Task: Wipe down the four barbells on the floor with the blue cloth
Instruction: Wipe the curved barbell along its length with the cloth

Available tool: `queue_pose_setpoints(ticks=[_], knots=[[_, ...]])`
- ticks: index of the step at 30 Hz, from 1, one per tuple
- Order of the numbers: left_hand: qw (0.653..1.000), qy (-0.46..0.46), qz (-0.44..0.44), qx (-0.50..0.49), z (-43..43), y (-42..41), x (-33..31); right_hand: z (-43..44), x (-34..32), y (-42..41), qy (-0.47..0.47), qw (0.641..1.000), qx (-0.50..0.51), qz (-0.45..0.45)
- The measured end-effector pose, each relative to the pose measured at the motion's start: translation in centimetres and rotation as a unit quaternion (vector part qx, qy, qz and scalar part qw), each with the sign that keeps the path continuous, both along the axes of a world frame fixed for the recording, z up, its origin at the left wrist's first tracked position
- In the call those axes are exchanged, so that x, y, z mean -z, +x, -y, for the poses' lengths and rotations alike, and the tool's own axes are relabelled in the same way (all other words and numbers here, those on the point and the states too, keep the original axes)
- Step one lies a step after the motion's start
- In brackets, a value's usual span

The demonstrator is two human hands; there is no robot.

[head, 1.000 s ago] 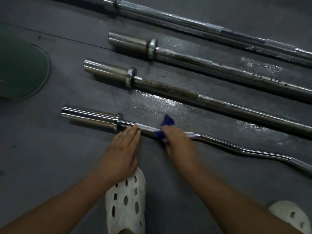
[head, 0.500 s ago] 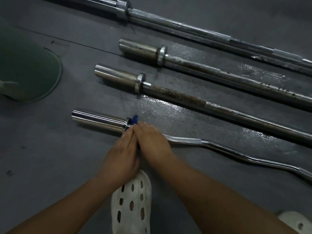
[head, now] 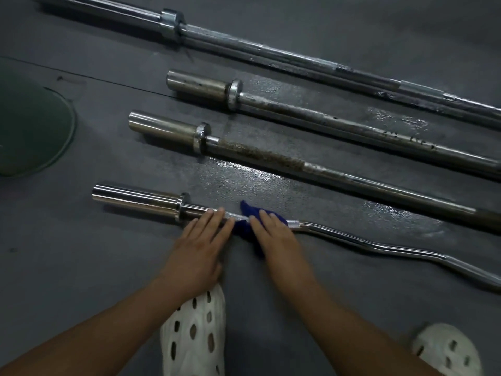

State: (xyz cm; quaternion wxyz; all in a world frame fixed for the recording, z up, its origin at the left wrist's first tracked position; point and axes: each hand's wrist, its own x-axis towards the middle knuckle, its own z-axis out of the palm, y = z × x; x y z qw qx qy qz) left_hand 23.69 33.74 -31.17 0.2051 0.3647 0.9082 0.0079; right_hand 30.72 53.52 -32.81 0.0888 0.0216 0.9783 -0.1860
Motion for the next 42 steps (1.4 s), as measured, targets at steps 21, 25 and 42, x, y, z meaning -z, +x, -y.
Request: queue_pose_setpoints(ticks=[21,25,42], knots=[[0.996,0.023,-0.039,0.072,-5.2,1.6,0.0,-4.7,-1.7,1.6,0.041,0.99,0.07,0.113],[0.995,0.008,-0.035,0.088,-4.9,1.2,-0.5,-8.6,-2.8,3.5,0.081,0.98,0.114,0.144],[0.988,0.103,-0.091,0.068,-7.2,0.1,-17.4,-9.6,-17.7,9.8,0.003,0.975,0.21,-0.072]])
